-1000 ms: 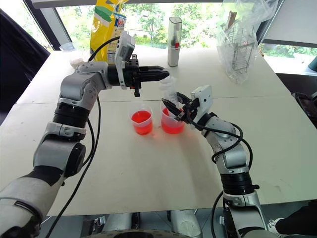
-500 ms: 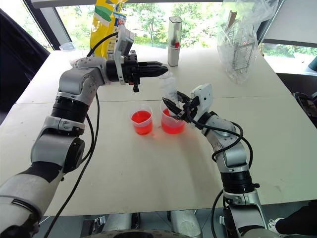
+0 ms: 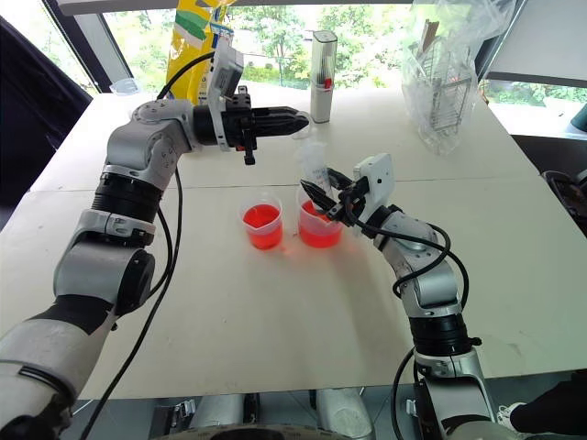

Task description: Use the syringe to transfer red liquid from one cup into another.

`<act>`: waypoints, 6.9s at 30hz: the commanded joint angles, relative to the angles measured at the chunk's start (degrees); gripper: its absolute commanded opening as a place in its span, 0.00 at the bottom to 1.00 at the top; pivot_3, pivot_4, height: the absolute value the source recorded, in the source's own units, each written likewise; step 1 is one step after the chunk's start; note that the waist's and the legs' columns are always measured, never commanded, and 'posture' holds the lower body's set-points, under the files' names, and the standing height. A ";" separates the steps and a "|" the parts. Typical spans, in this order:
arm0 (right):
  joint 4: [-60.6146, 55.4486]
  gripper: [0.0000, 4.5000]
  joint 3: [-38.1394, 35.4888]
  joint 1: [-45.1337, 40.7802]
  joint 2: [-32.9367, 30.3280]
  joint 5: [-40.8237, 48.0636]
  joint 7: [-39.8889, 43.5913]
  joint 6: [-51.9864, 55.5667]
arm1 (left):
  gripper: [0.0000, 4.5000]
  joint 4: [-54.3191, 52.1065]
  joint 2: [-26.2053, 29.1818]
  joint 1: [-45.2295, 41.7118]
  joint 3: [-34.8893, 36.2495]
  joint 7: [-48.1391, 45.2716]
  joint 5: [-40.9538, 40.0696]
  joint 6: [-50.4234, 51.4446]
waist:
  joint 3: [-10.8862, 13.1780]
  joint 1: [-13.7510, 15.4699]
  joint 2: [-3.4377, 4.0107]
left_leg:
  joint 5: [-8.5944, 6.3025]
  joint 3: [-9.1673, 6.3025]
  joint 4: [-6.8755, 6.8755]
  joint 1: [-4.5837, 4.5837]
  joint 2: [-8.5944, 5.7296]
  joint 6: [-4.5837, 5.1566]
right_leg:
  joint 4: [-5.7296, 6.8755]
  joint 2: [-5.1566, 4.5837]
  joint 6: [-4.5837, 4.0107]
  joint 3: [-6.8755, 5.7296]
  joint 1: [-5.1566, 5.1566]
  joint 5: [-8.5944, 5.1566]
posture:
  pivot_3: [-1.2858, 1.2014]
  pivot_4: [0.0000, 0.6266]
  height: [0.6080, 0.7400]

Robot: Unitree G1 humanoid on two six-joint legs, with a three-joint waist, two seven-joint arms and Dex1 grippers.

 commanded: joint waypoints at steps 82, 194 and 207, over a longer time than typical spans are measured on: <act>7.18 0.30 8.76 -13.24 11.54 2.41 3.81 -4.61 | 0.26 -35.57 18.97 14.59 12.93 11.47 -17.94 17.91 | 0.05 -0.12 0.00 | 0.00 0.04 -0.06 0.01 0.08 -0.01 | 0.01 -0.17 -0.02 0.11 -0.07 0.00 | 0.52 0.24 1.00; 26.33 0.30 -9.86 -30.76 -15.47 8.13 -17.29 62.12 | 0.98 -57.24 19.67 44.95 13.78 22.45 -18.07 15.12 | 0.02 -0.09 0.02 | 0.00 0.18 -0.84 -0.75 0.15 0.00 | -0.79 -0.25 -0.04 0.22 -0.83 0.01 | 0.52 0.24 1.00; 22.08 0.81 -9.35 -23.01 -15.59 6.82 -15.99 64.53 | 1.00 -59.03 19.81 45.35 12.90 23.47 -18.01 16.58 | 0.00 -0.01 0.01 | 0.00 0.10 -0.60 -0.68 0.06 0.00 | -0.77 -0.19 0.02 0.17 -0.60 0.05 | 0.52 0.24 1.00</act>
